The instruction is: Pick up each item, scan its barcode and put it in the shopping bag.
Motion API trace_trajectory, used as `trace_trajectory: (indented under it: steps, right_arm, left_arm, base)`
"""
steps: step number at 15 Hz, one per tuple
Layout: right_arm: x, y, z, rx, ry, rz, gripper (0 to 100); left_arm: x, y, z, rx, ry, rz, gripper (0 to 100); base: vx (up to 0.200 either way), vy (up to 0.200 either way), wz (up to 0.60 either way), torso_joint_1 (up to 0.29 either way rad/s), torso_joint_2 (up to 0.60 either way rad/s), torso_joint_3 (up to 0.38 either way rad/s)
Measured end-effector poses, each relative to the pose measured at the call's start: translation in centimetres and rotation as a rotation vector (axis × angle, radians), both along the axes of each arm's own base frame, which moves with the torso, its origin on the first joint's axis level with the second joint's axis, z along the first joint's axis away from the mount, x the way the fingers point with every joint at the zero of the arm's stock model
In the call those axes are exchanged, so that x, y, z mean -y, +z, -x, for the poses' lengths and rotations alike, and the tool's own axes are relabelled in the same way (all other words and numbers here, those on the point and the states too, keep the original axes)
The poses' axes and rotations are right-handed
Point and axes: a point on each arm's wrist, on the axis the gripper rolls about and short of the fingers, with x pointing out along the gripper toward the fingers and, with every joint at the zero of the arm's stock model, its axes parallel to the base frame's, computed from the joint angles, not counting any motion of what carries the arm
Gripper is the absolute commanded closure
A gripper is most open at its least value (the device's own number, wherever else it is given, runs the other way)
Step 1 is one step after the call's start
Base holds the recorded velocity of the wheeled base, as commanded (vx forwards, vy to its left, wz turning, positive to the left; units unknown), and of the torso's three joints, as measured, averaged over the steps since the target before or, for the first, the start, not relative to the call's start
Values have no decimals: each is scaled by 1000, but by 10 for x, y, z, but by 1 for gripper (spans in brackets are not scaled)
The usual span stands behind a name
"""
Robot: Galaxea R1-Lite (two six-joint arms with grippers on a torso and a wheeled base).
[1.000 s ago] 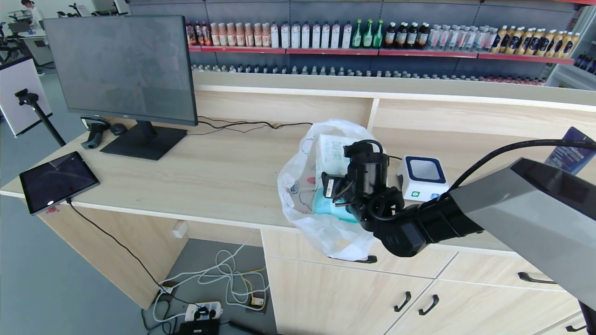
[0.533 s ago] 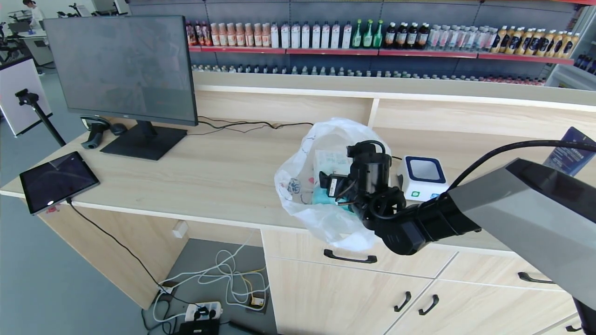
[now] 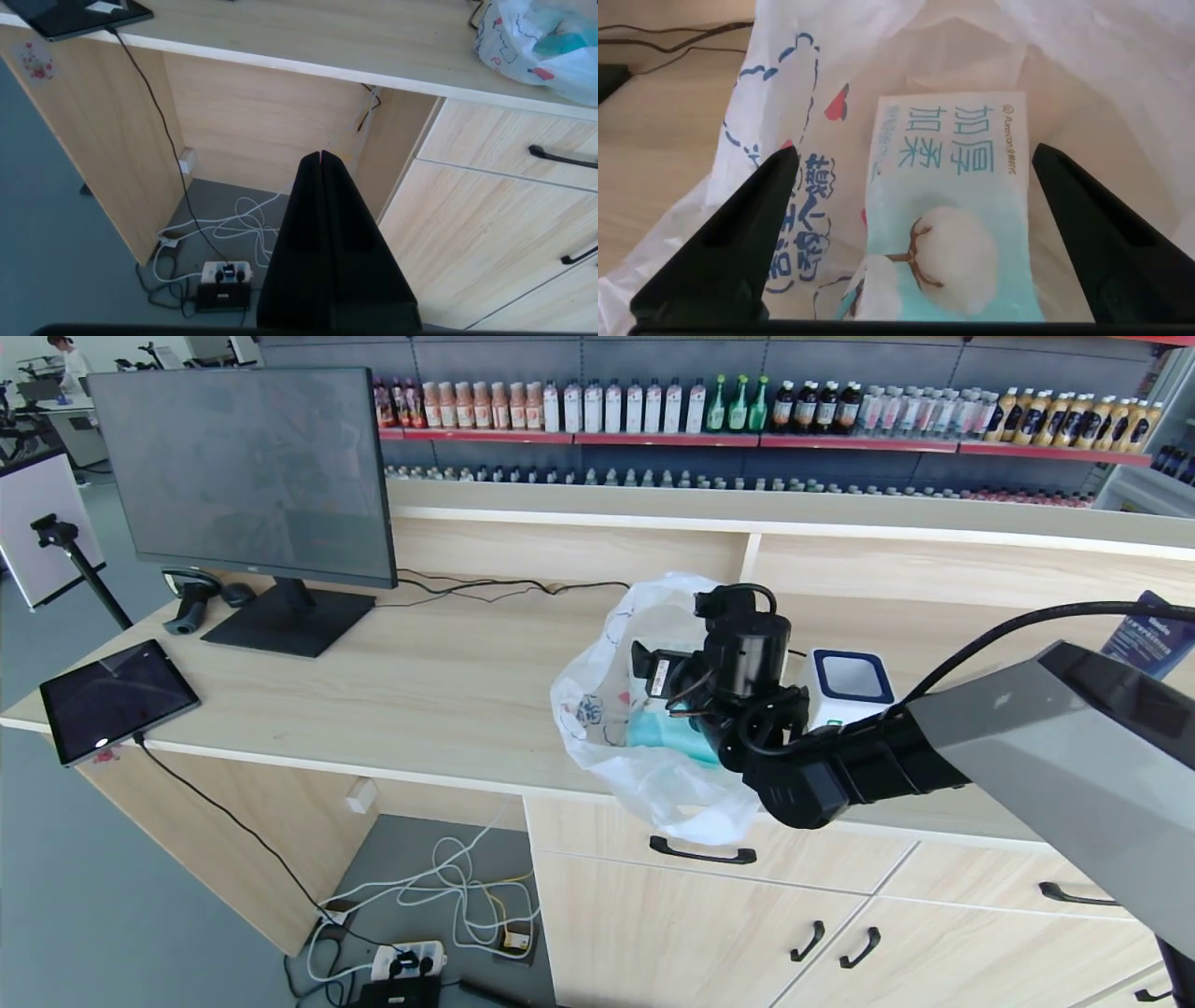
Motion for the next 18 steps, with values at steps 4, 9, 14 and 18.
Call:
trace_trajectory:
  steps: [4,9,14,18]
  right_arm:
    - [6,32,30,129,26,-15,0]
    - [34,32,77,211,73,-1,0]
    - [67,17,123,335,233,95,0]
    - [72,19,129,328,234,76,0]
  left_arm:
    - [0,0,0,0,-1,1,100]
    - [0,0,0,0,0,0,100]
    - [0,0,0,0,0,0,100]
    - [0,0,0,0,0,0,100]
  base:
    - [0,0,0,0,0,0]
    - [0,0,0,0,0,0]
    - [0,0,0,0,0,0]
    - [0,0,0,0,0,0]
